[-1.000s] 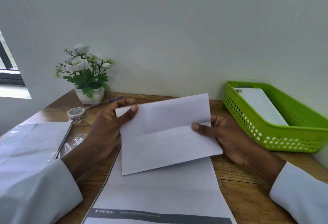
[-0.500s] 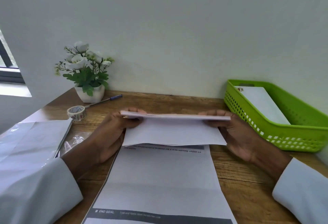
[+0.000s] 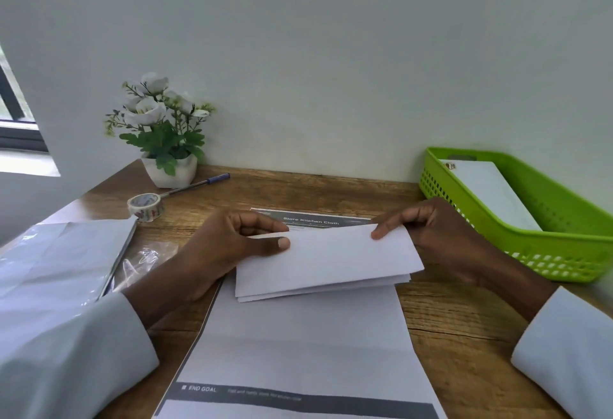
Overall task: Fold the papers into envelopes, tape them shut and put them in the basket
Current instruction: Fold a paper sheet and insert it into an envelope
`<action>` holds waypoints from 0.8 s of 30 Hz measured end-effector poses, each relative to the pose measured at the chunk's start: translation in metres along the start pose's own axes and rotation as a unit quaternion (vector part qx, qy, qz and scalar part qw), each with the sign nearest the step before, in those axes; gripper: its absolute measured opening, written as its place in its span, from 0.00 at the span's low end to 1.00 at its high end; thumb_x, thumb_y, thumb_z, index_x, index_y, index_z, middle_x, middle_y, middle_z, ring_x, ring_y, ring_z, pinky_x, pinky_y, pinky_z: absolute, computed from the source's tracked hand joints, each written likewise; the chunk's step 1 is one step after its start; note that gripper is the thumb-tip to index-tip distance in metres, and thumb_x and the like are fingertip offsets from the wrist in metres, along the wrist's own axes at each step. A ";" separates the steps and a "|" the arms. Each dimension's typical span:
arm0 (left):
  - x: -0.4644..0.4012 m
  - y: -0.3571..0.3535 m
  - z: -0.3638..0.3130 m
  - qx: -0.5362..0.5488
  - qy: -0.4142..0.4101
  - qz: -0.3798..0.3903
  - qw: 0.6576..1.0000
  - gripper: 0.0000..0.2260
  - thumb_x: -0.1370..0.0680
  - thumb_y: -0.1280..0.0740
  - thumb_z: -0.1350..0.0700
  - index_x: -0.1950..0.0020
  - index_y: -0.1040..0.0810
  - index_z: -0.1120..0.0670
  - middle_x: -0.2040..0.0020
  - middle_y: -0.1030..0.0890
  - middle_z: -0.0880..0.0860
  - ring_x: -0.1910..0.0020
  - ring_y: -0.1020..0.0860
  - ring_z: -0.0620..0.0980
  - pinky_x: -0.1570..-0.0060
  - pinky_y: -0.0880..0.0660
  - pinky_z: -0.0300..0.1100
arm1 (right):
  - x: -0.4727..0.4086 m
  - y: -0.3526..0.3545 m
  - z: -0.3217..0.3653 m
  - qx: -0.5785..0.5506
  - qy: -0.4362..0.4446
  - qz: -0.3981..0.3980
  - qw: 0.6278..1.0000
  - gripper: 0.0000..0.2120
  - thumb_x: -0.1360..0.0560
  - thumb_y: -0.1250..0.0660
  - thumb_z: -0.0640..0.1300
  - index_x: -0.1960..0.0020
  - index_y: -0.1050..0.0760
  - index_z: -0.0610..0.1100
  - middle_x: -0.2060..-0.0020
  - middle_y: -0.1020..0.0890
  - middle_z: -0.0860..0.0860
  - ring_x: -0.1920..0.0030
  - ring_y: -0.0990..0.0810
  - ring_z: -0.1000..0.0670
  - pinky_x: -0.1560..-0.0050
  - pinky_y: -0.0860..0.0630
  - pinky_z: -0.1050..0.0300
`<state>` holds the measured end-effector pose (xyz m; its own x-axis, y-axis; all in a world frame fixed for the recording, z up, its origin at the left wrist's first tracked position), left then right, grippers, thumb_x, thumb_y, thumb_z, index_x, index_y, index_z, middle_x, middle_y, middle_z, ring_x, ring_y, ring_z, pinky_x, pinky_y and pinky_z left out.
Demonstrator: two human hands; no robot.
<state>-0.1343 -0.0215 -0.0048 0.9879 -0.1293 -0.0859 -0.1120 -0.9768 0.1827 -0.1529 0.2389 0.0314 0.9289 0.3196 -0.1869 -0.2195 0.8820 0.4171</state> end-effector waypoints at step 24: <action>0.027 -0.032 -0.063 -0.109 -0.262 0.008 0.959 0.06 0.31 0.26 0.50 0.55 0.13 0.46 0.58 0.13 0.41 0.59 0.15 0.41 0.57 0.22 0.31 | 0.033 -0.072 0.077 0.355 0.265 -0.060 0.894 0.06 0.23 0.31 0.48 0.50 0.15 0.50 0.56 0.13 0.56 0.58 0.17 0.53 0.60 0.27 0.63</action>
<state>-0.0972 0.0172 0.0491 0.7902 -0.2671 -0.5515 -0.0440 -0.9224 0.3837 -0.0836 0.1592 0.0640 0.6207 0.5220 -0.5850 0.2924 0.5382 0.7905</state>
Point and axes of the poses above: each hand's wrist, its own x-axis away from the middle knuckle, its own y-axis out of the back of the hand, z = x × y, the point moved 9 cm from there along -x, towards the middle knuckle
